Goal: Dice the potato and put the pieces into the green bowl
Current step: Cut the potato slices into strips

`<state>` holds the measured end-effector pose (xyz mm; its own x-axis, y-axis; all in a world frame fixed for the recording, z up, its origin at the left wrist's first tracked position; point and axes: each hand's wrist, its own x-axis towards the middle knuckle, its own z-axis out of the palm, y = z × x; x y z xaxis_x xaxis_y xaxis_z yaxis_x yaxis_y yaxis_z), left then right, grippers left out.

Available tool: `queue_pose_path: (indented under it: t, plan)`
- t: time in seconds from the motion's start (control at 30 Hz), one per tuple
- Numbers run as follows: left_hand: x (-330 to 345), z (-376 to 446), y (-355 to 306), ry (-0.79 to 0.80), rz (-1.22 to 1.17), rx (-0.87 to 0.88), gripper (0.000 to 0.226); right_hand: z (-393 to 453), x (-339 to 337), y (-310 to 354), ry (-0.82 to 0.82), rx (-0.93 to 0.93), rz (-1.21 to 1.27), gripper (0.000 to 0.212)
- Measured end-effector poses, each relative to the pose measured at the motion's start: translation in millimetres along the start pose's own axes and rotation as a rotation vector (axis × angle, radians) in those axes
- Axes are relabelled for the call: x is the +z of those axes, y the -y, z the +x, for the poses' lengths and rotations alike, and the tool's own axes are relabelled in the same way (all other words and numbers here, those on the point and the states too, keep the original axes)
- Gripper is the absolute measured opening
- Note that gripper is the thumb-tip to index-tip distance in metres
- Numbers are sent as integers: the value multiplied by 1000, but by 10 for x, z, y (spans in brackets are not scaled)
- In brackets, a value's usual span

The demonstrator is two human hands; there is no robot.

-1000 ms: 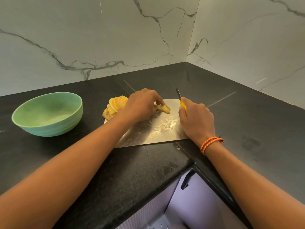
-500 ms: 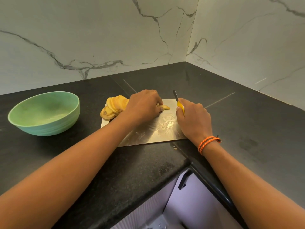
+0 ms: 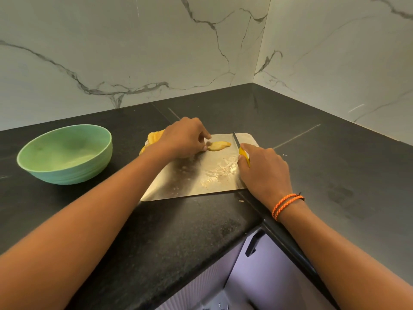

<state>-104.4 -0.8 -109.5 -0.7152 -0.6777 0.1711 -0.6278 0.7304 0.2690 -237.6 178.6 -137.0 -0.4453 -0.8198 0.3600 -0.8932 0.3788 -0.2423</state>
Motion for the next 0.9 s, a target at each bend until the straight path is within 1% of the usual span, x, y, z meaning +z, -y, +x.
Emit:
queue_pose_path:
  t: [0.1,0.27,0.47,0.57,0.63,0.7,0.77,0.9]
  plan:
    - [107,7,-25,-79,-13,-25,27,-57,8,82,3,-34,-32,32]
    - [201,-2,-58,-146,-48,-50,23,-49,24,131,30,-85,-30,37]
    - [271,-26,-121,-225,-27,-91,15,5,47,123,39,-84,-1,37]
    - [293,-29,-130,-253,1,-93,14,3,46,128,18,-84,12,38]
    - [300,-24,-119,-305,18,-62,16,-13,33,130,-7,-94,17,39]
    - [320,-21,-122,-352,33,-11,27,-27,19,130,-18,-107,20,40]
    - [356,-24,-132,-358,58,30,39,-41,19,135,-17,-119,31,40]
    - [434,3,-137,-368,84,50,40,-56,17,146,-5,-137,29,40]
